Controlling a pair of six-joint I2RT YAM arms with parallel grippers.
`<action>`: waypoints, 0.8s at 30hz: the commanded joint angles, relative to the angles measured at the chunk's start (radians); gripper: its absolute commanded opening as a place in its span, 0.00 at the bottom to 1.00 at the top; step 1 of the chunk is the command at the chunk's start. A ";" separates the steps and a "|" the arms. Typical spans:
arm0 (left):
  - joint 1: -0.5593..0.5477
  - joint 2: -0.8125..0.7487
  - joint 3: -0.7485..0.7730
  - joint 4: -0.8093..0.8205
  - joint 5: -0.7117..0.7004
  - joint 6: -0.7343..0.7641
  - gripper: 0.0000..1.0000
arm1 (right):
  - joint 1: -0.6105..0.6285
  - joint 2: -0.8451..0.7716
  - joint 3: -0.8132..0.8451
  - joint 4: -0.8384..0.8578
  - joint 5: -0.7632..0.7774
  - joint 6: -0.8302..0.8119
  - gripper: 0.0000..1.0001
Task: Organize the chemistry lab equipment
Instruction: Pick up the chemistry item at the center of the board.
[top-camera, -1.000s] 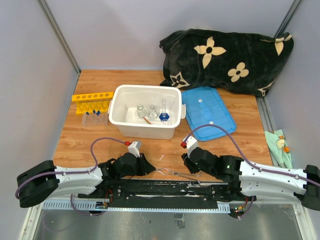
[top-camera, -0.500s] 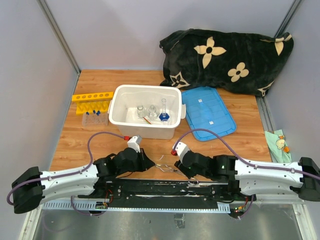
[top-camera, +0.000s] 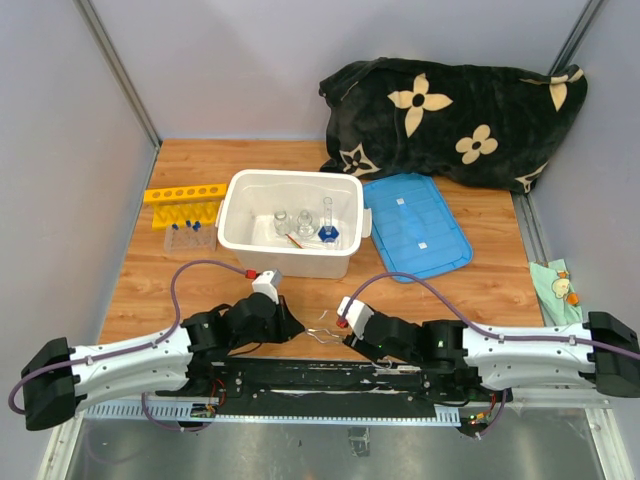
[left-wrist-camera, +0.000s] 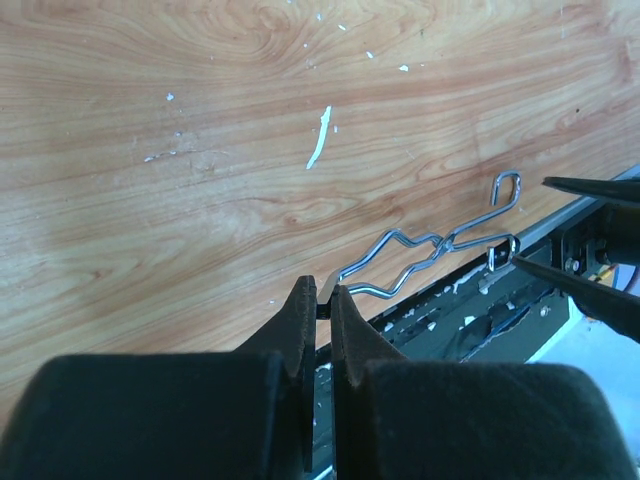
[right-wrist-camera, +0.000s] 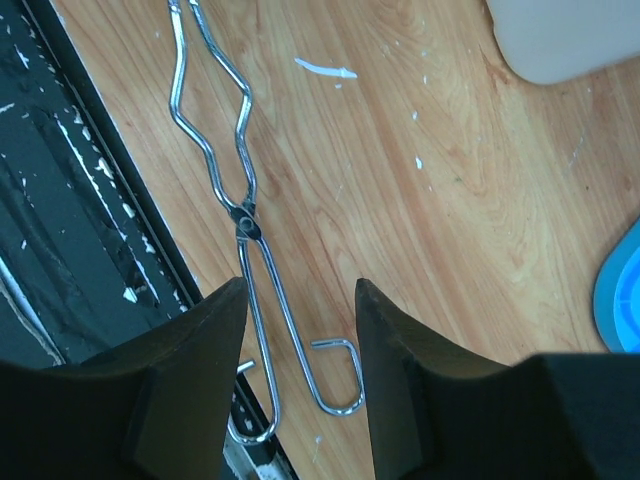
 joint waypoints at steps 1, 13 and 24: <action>0.005 -0.010 0.051 -0.099 -0.041 0.040 0.00 | 0.014 0.048 -0.022 0.158 -0.033 -0.084 0.49; 0.005 -0.045 0.101 -0.164 -0.061 0.047 0.00 | 0.014 0.121 -0.011 0.209 -0.120 -0.113 0.48; 0.005 -0.050 0.105 -0.164 -0.057 0.046 0.00 | 0.013 0.174 -0.040 0.291 -0.144 -0.117 0.47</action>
